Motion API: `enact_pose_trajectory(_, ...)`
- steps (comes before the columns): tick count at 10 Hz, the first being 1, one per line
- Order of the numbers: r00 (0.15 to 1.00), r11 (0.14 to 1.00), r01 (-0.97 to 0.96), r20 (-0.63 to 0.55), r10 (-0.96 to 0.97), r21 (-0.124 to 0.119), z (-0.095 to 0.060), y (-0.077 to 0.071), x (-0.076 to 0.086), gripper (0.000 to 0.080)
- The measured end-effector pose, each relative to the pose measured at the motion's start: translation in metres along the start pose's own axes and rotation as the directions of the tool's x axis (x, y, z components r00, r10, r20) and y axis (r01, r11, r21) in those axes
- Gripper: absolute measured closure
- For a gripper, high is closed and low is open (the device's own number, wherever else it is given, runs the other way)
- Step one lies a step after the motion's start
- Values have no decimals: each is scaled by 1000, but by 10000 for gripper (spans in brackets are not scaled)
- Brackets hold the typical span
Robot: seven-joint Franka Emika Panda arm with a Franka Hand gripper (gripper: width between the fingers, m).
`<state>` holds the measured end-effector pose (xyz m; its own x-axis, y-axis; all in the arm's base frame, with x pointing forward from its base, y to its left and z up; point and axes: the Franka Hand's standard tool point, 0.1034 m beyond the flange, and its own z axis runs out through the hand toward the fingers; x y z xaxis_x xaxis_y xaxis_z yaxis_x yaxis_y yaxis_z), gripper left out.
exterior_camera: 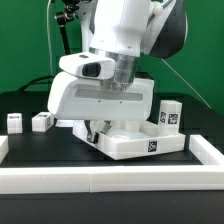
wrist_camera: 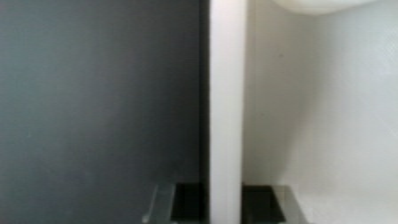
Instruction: Assemble square table
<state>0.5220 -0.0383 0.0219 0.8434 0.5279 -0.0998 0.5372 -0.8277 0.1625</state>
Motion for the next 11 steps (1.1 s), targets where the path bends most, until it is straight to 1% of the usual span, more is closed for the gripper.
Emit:
enact_pose_trajectory(1,998,998,63,7,-63,-7,-1,0,2,726)
enact_pose_trajectory(2,982,982,187,17,-187,-23,-4,-1,12,726)
enact_pose_trajectory(3,950,950,310,33,-309,-27,-6,-1,22,726)
enact_pose_trajectory(4,923,923,383,40,-382,-35,-6,1,28,727)
enact_pose_trajectory(6,896,896,443,51,-442,-34,-4,4,23,727)
enact_pose_trajectory(7,857,857,515,62,-512,-34,-4,6,21,729)
enact_pose_trajectory(9,816,817,576,76,-573,-34,-3,9,19,730)
enact_pose_trajectory(10,774,775,632,87,-627,-32,-3,10,18,730)
enact_pose_trajectory(11,719,720,693,97,-688,-35,-5,7,25,730)
